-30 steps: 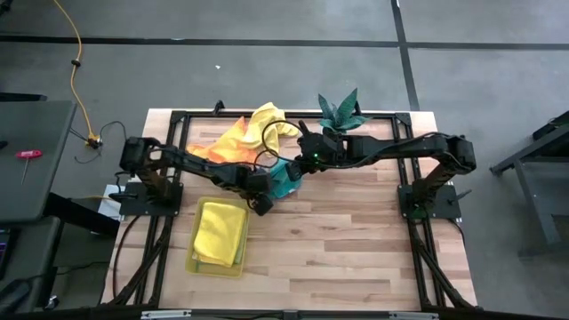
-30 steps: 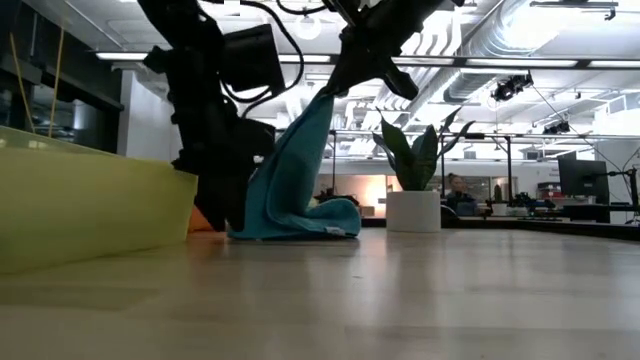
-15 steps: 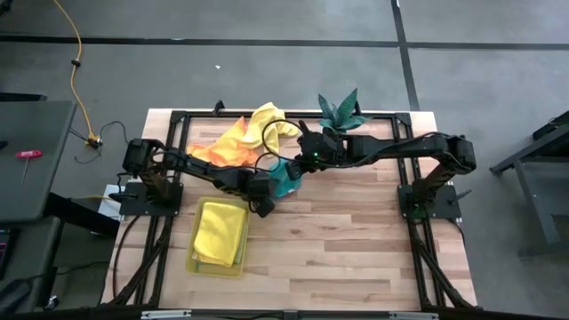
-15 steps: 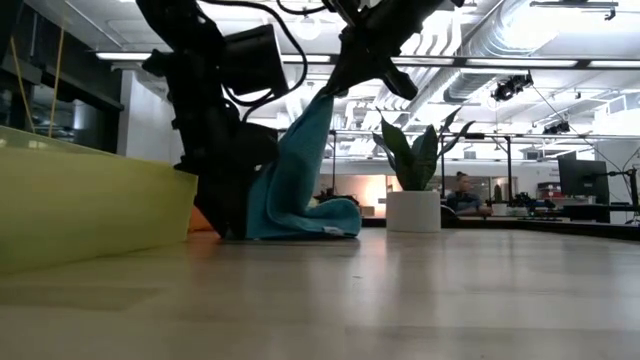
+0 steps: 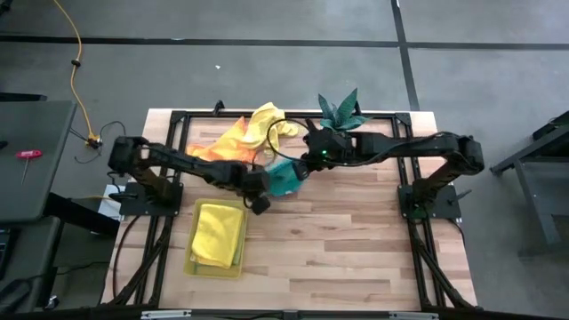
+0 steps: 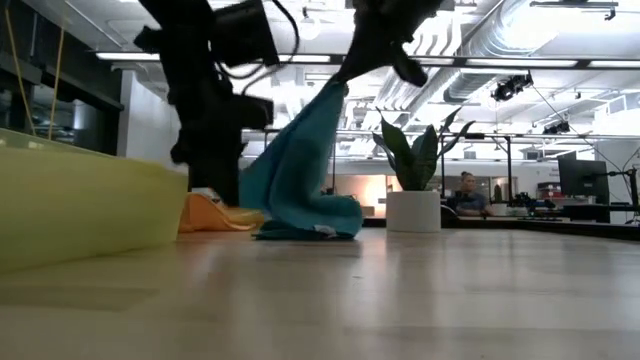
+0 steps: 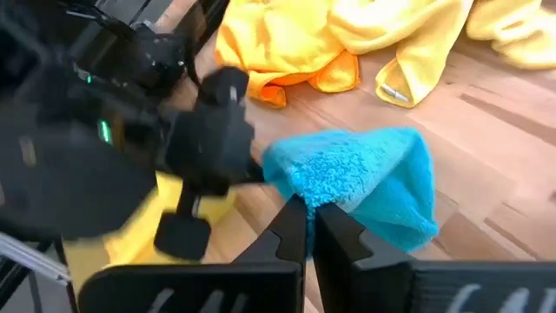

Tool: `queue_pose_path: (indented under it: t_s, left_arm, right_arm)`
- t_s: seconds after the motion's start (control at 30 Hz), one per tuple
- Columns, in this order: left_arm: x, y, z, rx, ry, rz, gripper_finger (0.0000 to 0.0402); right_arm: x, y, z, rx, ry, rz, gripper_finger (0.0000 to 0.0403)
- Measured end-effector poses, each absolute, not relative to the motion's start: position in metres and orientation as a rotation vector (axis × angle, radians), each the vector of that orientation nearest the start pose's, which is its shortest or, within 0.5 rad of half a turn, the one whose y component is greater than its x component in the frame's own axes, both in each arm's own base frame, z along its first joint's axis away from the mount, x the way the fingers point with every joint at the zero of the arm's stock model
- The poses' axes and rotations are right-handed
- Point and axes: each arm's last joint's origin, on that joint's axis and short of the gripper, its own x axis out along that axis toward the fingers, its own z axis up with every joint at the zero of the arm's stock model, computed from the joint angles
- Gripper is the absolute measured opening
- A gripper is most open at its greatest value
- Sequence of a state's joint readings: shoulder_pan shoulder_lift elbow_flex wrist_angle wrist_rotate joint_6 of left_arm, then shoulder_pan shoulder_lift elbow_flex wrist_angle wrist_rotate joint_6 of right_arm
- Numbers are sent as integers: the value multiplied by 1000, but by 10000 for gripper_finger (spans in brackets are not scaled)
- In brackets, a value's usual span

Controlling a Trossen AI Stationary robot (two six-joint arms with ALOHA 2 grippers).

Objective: Fold microfiber towels
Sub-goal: Fold the blue microfiber cloth

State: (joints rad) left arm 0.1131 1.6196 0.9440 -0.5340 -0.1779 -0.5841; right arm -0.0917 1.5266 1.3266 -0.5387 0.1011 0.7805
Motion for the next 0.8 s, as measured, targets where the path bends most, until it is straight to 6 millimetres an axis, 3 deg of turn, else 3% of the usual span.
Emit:
queue_pose_path:
  t_s: [0.27,0.47,0.63,0.8]
  left_arm:
    - [268,57,239,-433,859,565,2]
    - [261,71,291,-389,722,528,1]
    - [261,82,328,-273,687,524,0]
    - [256,96,354,-160,663,548,0]
  right_arm:
    - [269,-28,346,646,729,-488,0]
    - [229,-25,365,631,735,-504,0]
    - [209,-28,375,599,689,-578,0]
    - [205,-40,378,555,657,-634,0]
